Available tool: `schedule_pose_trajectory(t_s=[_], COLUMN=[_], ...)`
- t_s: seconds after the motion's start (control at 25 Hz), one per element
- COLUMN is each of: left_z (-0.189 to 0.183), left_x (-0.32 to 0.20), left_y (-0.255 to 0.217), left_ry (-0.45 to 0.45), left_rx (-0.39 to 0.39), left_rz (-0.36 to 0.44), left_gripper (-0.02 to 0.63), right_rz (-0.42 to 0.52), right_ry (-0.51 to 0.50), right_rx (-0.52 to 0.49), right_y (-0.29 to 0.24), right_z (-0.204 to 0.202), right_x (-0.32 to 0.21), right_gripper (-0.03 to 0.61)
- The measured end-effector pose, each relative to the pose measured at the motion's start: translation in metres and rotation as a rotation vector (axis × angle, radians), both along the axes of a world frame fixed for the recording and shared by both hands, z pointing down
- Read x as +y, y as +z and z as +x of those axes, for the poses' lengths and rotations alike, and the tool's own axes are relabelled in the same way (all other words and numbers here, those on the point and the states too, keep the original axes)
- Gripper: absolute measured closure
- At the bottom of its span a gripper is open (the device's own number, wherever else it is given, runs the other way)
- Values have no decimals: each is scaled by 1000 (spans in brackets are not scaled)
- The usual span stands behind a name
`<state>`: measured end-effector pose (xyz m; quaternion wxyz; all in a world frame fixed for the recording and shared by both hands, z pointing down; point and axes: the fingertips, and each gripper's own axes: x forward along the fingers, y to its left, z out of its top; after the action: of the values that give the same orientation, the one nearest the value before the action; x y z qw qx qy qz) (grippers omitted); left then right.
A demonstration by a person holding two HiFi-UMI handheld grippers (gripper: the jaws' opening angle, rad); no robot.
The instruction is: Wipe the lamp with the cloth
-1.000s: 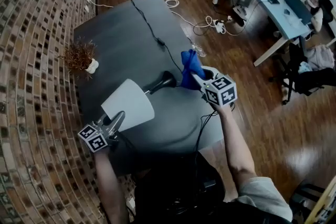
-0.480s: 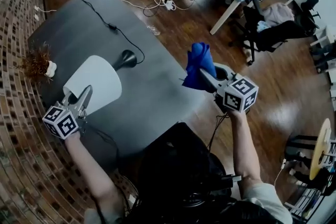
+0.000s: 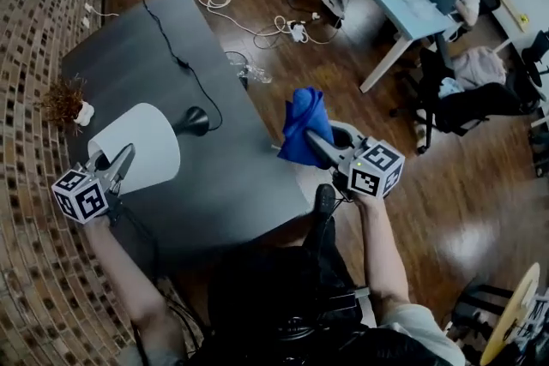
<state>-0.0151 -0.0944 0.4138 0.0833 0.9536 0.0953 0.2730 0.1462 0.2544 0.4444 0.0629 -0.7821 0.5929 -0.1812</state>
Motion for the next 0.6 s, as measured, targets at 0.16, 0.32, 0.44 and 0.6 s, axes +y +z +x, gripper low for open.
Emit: schedule_pose_trajectory(t_s=[0.16,0.32,0.44,0.6], left_z=[36,53,59,70], left_x=[16,27,24,23], left_y=[5,7,7,3], left_ry=[-71,-174,-255,-311], left_rx=[-83,-90,-76,-79], left_rz=[23,-45,-59,-24], left_gripper=[546,560,558,554], right_rz=[51,-25,-92,-138], right_ry=[-154,-344,-419,-520], right_rx=[-71,-104,-85,-104], right_y=[5,14,22,33], right_z=[38,48,65,96], right_x=[8,18,18,0], right_gripper=[494,494,494,494])
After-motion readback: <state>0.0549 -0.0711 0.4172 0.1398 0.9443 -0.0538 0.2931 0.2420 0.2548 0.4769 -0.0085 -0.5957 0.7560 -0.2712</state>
